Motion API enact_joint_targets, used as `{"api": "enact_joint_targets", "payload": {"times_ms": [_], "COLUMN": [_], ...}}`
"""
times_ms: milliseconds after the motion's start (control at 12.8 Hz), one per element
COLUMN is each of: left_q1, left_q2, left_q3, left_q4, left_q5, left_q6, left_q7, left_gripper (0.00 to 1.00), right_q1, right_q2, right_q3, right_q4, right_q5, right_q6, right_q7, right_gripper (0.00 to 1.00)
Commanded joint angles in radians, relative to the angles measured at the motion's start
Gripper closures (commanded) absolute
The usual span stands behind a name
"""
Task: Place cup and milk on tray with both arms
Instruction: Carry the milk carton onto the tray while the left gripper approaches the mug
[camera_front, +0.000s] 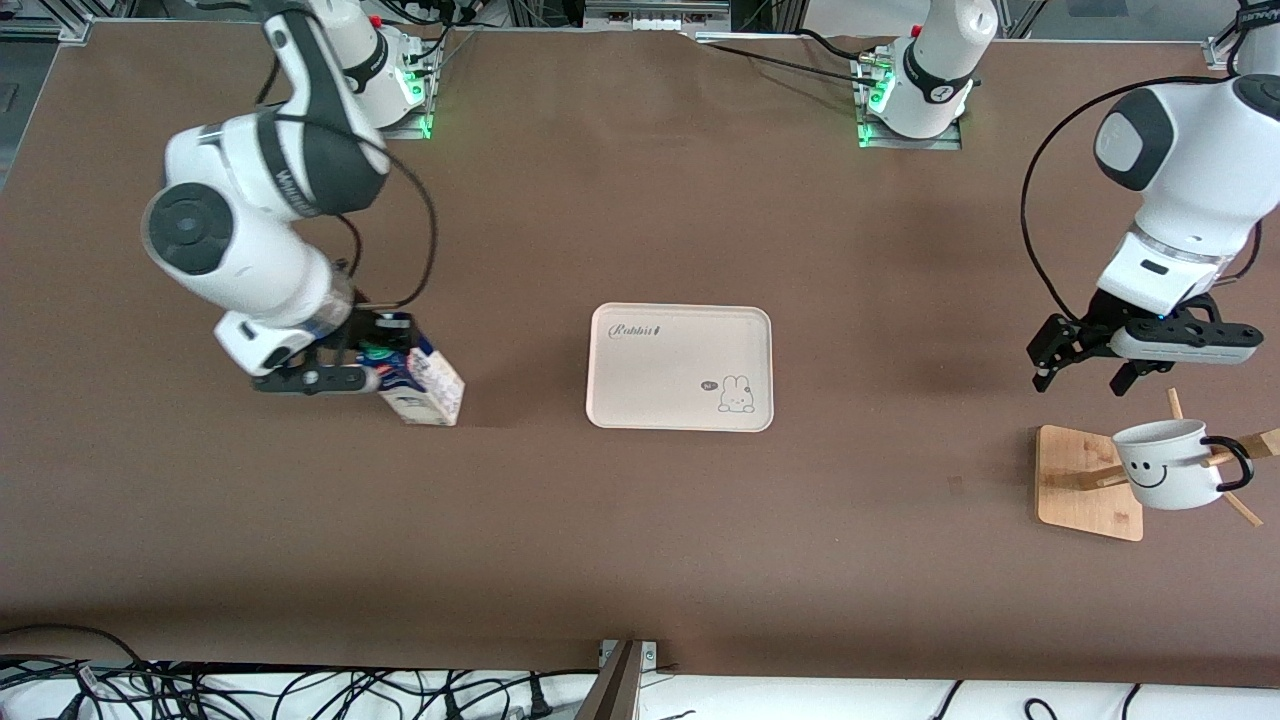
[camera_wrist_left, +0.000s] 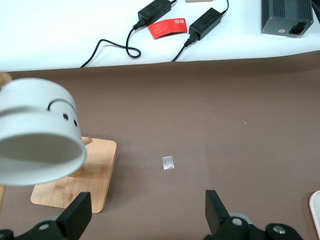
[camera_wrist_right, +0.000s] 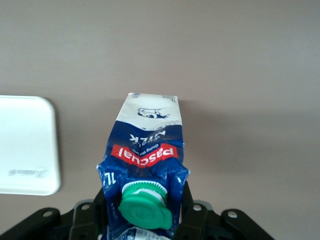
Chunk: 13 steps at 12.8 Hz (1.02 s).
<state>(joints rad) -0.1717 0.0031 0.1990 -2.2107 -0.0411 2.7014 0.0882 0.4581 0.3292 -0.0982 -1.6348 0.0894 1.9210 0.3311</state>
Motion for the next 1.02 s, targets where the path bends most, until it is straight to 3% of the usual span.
{"api": "enact_joint_targets", "payload": {"times_ms": [0, 157, 391, 940], "left_q1": [0.044, 0.119, 0.138, 0.126], "left_q2": [-0.069, -0.074, -0.036, -0.009], "left_q3": [-0.01, -0.01, -0.01, -0.012], "left_q4": [-0.066, -0.072, -0.072, -0.086], "left_q5": [0.01, 0.01, 0.01, 0.009], "left_q6": [0.021, 0.024, 0.133, 0.175], "left_q7": [0.012, 0.008, 0.005, -0.079], "left_gripper": [0.0, 0.0, 0.0, 0.0], "right_q1": [0.147, 0.239, 0.333, 0.364], "right_q2": [0.112, 0.192, 0.286, 0.355], "right_q3": [-0.008, -0.008, -0.008, -0.009], "right_q4": [0.145, 0.24, 0.338, 0.345], "right_q5": [0.021, 0.021, 0.019, 0.018], "right_q6": [-0.033, -0.025, -0.013, 0.012], "right_q7": [0.185, 0.296, 0.411, 0.444], "right_gripper": [0.43, 0.43, 0.43, 0.4]}}
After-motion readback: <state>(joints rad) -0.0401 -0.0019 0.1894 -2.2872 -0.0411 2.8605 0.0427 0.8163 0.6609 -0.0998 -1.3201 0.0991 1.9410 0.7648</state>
